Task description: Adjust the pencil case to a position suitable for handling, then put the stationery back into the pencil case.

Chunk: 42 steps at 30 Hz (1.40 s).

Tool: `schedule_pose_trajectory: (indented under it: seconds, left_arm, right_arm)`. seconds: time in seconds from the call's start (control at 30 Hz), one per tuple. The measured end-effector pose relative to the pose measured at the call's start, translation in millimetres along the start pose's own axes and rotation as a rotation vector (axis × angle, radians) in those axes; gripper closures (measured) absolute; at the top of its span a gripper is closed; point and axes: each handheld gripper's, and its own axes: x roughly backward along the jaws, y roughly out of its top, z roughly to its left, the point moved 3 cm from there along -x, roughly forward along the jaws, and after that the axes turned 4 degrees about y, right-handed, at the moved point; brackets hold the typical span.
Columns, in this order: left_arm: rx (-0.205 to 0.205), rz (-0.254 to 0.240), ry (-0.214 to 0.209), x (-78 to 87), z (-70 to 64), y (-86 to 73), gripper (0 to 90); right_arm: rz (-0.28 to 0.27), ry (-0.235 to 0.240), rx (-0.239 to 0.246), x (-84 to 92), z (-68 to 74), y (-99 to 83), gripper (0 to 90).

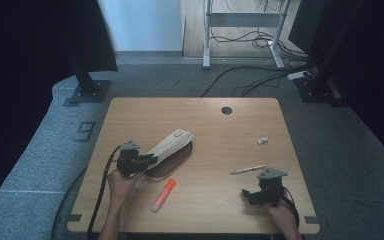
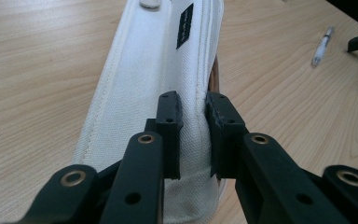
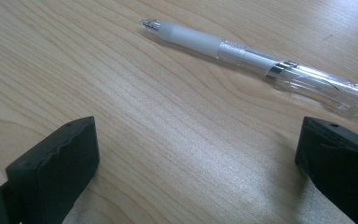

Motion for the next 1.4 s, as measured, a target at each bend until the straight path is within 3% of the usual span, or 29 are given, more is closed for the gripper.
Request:
schedule_pose_trajectory:
  seconds: [0.57, 0.9, 1.1, 1.4]
  left_arm:
    - [0.002, 0.004, -0.018, 2.0, 2.3, -0.1, 76.2]
    - [-0.008, 0.005, -0.016, 3.5, 2.3, -0.1, 76.3]
    - [-0.012, 0.005, -0.017, 4.1, 2.6, -0.2, 76.3]
    - [-0.019, 0.008, -0.017, 4.0, 2.3, -0.1, 76.4]
  right_arm:
    - [0.013, 0.008, 0.005, 0.1, -0.7, 1.5, 0.0]
    - [-0.009, 0.033, 0.008, 8.9, -0.8, 11.3, 8.1]
    - [-0.029, 0.028, 0.000, 15.9, -7.1, 20.4, 12.5]
    - [-0.056, -0.019, -0.036, 20.4, -27.4, 37.2, 12.9]
